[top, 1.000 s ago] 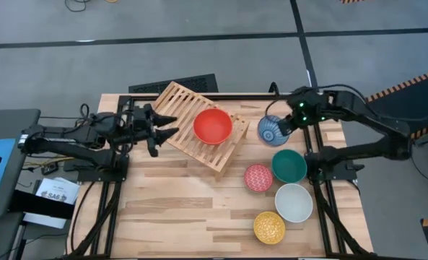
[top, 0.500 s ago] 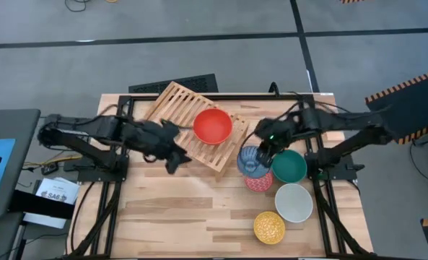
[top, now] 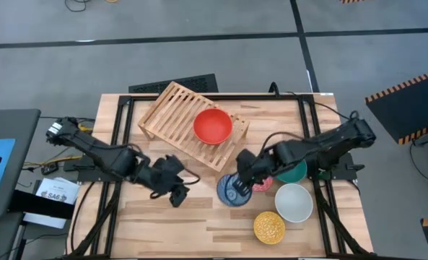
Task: Place and stack bowls onto a shelf
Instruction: Put the blue bowl on the shelf
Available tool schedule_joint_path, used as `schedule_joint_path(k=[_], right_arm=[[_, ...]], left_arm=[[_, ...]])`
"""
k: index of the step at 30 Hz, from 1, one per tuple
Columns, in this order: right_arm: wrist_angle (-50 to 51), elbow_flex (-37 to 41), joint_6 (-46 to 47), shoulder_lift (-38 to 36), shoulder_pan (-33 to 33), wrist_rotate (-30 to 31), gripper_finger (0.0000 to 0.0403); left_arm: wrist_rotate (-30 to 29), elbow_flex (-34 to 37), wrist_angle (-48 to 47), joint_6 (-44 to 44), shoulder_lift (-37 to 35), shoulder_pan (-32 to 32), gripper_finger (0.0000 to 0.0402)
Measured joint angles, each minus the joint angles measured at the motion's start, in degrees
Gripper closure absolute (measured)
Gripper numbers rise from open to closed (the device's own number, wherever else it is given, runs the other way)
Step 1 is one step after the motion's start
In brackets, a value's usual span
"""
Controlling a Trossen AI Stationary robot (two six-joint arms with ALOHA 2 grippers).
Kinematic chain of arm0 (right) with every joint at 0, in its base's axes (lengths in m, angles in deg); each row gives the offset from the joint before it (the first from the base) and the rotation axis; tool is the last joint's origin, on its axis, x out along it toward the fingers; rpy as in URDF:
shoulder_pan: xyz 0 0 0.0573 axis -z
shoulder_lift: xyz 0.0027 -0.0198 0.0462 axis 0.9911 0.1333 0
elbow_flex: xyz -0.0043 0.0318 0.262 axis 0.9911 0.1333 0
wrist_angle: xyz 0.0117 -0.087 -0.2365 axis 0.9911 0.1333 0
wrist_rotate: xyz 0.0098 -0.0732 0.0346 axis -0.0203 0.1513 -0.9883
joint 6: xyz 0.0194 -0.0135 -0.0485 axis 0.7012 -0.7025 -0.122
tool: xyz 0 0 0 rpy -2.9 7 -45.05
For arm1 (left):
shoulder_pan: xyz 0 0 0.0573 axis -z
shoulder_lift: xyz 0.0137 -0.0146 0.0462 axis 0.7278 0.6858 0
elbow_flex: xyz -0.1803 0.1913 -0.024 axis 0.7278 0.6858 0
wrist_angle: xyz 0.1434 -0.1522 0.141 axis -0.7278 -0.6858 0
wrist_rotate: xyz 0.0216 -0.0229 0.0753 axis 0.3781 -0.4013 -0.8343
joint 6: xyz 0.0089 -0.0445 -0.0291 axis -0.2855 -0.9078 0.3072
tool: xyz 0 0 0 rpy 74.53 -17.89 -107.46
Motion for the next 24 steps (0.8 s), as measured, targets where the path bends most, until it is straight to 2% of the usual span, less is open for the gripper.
schedule_joint_path(k=[4, 10, 12, 17, 24], right_arm=[[-0.14, -3.16, 2.19, 4.76, -1.7, 0.14, 0.037], [0.0, -11.51, -0.07, 12.31, -2.19, 2.95, 0.037], [0.8, -13.88, -1.51, 14.82, -2.09, 5.19, 0.037], [0.7, -18.63, -3.23, 20.42, -1.17, 8.15, 0.037], [0.88, -21.97, -6.58, 23.57, -1.23, 10.43, 0.037]], left_arm=[[-3.11, 4.03, 4.44, -7.57, -2.84, 2.86, 0.0203], [-3.21, 10.27, 12.07, -16.51, -3.76, 4.08, 0.0203], [-3.34, 11.33, 15.16, -17.99, -2.97, 4.04, 0.0203], [-2.99, 11.33, 16.07, -19.39, -0.07, 3.97, 0.0203], [-2.68, 11.37, 15.57, -24.5, 5.21, 3.9, 0.0203]])
